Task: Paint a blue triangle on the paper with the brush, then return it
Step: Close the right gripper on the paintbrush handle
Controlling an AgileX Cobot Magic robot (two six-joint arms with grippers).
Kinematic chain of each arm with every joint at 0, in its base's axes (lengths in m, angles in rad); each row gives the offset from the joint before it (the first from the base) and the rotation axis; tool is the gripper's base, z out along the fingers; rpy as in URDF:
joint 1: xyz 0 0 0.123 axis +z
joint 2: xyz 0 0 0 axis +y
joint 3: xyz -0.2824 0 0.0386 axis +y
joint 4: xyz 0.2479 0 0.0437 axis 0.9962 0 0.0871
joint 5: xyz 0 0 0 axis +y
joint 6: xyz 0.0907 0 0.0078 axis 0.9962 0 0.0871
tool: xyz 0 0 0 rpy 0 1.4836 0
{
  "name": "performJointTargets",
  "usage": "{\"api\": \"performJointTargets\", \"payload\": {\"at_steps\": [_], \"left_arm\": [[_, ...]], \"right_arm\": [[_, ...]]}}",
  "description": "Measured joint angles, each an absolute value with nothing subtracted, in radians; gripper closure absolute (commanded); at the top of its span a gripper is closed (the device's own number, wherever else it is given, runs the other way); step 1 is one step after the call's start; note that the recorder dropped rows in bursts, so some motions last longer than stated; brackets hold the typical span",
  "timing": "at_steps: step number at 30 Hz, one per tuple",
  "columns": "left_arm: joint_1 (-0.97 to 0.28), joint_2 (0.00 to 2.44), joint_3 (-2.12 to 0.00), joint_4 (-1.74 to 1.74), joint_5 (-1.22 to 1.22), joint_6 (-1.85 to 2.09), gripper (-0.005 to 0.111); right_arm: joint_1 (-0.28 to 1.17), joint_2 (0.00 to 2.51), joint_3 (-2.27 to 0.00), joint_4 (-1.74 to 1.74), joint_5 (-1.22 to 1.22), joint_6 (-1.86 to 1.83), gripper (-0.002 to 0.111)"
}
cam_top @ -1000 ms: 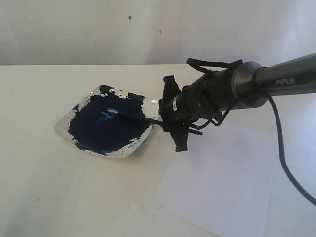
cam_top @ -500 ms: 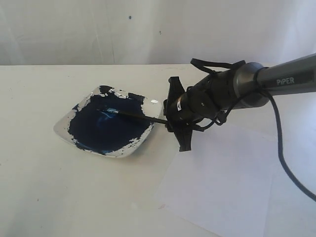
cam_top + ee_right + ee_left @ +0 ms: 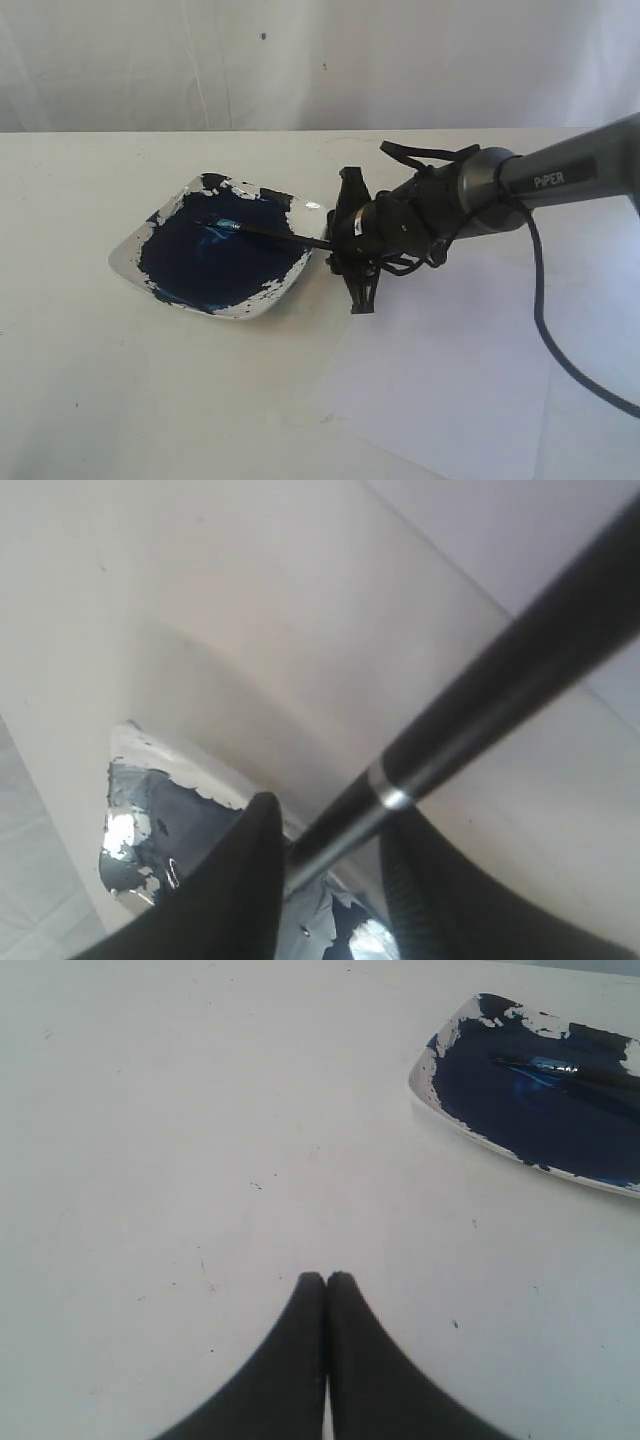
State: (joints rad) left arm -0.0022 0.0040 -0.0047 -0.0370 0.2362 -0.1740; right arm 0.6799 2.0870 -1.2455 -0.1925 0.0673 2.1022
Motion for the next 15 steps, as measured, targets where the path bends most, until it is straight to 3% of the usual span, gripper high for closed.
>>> {"api": "performJointTargets", "payload": {"at_steps": [15], "left_arm": [[-0.002, 0.004, -0.005, -0.037, 0.236, -0.174, 0.107]], "right_arm": [[0.668, 2.111, -1.246, -0.184, 0.060, 2.102, 0.077]]}}
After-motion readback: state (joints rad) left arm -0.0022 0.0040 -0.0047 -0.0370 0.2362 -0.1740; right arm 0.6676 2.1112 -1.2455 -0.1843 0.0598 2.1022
